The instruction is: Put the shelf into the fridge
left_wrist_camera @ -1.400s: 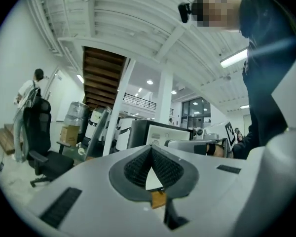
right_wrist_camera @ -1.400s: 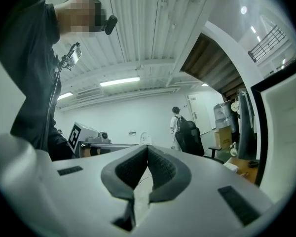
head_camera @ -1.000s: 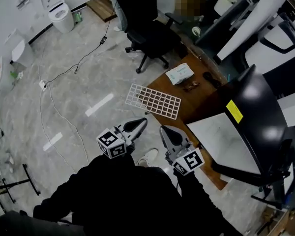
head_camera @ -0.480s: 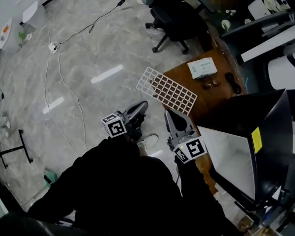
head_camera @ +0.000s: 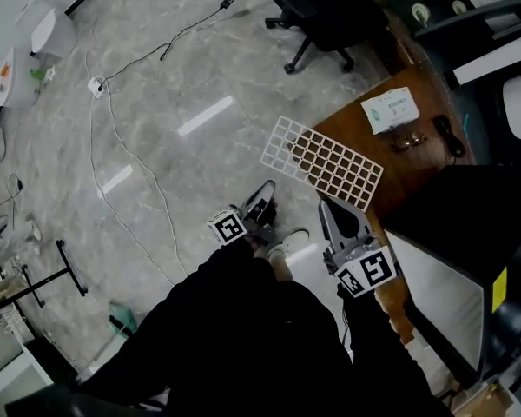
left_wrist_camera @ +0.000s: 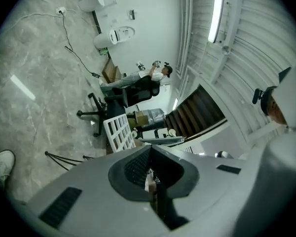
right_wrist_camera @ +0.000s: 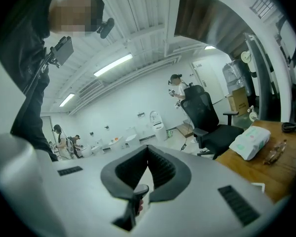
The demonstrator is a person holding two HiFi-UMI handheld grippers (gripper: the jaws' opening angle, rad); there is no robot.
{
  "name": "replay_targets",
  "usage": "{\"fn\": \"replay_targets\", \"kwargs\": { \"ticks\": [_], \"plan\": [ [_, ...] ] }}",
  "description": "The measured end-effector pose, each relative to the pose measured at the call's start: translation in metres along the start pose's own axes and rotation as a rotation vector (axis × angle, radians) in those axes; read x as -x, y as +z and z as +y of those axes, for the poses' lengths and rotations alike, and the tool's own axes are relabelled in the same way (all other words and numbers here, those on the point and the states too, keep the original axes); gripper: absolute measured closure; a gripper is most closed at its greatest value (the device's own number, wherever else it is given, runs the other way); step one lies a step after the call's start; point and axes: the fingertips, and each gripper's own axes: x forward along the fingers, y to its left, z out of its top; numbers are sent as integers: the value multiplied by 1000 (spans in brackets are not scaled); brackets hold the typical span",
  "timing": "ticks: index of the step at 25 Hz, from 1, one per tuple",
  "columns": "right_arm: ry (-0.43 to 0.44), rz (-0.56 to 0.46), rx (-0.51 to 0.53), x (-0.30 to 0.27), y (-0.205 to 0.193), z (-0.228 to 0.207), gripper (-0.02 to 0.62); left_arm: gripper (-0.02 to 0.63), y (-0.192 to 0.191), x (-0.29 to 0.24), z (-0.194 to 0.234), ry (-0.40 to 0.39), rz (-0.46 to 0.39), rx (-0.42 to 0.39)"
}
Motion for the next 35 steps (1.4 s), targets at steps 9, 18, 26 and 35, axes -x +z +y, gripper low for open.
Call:
{"fn": "replay_targets", "kwargs": {
  "ticks": [9, 18, 26, 35],
  "plan": [
    [-87, 28, -76, -6, -24, -36, 589, 394, 6, -22, 66, 32, -48, 138],
    [-166, 39, -133, 0, -40, -64, 589, 380, 31, -72, 80, -3, -96, 173],
    [-224, 32, -160, 9, -42, -82, 589, 399, 29, -96, 92, 17, -137, 214],
    [-233, 33, -171, 18, -44, -83, 589, 574, 28, -92, 82, -8, -161, 252]
  ]
}}
